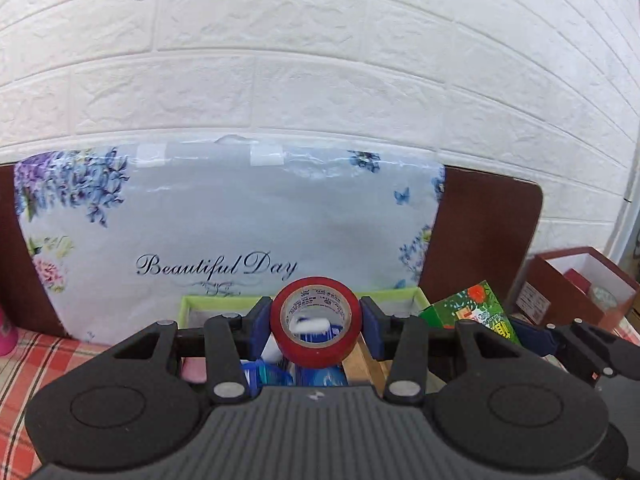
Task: Organize objects
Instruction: 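Carry tape roll and green box into the lime-green box and release both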
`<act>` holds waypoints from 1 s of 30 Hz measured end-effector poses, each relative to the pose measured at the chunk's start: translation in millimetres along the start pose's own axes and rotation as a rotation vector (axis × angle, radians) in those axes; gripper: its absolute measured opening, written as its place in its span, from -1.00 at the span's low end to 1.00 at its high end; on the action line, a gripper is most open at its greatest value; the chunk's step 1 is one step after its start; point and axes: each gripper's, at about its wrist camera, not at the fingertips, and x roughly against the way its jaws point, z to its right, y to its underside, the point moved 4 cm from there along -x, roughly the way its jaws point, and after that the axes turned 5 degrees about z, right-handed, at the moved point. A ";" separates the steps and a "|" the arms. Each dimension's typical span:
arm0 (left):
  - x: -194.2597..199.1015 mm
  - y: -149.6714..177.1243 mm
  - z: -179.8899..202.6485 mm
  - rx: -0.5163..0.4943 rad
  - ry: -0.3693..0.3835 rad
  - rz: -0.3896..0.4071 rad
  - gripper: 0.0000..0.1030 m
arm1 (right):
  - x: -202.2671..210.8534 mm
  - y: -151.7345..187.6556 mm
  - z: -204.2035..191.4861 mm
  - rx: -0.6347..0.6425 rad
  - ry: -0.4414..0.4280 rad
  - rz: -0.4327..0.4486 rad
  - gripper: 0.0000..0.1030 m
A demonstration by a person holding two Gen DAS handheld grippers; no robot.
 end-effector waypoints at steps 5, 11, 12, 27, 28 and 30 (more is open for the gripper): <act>-37.2 17.7 -14.6 0.027 -0.041 0.022 0.80 | -41.3 26.4 0.1 0.041 -0.027 -0.031 0.87; -30.4 41.9 -38.2 0.087 -0.066 0.004 0.80 | -31.5 54.8 -3.4 0.106 0.034 -0.013 1.00; -25.7 43.0 -38.3 0.077 -0.072 0.014 0.80 | -30.5 56.0 -2.8 0.103 0.032 -0.020 1.00; 86.9 45.7 -24.1 0.034 -0.168 0.071 0.93 | 67.1 34.0 -4.0 -0.051 0.036 -0.110 1.00; 94.0 50.4 -21.9 0.025 -0.180 0.065 0.93 | 75.0 35.8 -5.9 -0.055 0.047 -0.114 1.00; 105.5 61.6 -18.7 0.010 -0.197 0.047 0.93 | 91.4 41.5 -9.5 -0.071 0.070 -0.113 1.00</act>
